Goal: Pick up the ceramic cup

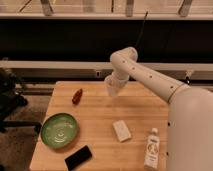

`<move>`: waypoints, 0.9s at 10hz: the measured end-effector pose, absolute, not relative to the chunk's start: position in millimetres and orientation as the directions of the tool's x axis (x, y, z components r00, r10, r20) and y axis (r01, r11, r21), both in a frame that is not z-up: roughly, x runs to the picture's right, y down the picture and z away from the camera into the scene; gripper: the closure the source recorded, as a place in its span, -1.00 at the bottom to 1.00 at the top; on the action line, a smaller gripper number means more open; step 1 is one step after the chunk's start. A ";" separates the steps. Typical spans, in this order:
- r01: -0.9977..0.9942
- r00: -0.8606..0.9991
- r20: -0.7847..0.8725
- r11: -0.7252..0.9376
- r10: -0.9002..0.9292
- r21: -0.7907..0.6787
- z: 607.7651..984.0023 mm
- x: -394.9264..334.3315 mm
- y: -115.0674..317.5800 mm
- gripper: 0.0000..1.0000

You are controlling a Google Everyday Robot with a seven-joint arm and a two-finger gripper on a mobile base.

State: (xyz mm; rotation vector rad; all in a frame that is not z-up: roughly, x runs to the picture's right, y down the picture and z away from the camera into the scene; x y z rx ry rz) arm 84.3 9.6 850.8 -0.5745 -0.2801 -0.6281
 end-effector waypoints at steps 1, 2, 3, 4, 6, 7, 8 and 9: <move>0.622 0.780 0.410 0.662 -0.473 -0.419 845.5 87.3 4.0 1.00; 0.623 0.779 0.406 0.665 -0.478 -0.413 836.8 89.2 -5.9 1.00; 0.624 0.778 0.402 0.669 -0.483 -0.403 827.6 89.6 -16.6 1.00; 0.624 0.777 0.398 0.673 -0.487 -0.397 820.0 90.8 -24.4 1.00; 0.626 0.776 0.394 0.678 -0.493 -0.386 807.8 92.7 -35.0 1.00; 0.628 0.774 0.394 0.678 -0.495 -0.382 796.4 91.6 -41.6 1.00; 0.629 0.773 0.393 0.680 -0.497 -0.378 786.9 90.6 -48.5 1.00; 0.630 0.772 0.392 0.682 -0.500 -0.372 768.3 90.6 -61.3 1.00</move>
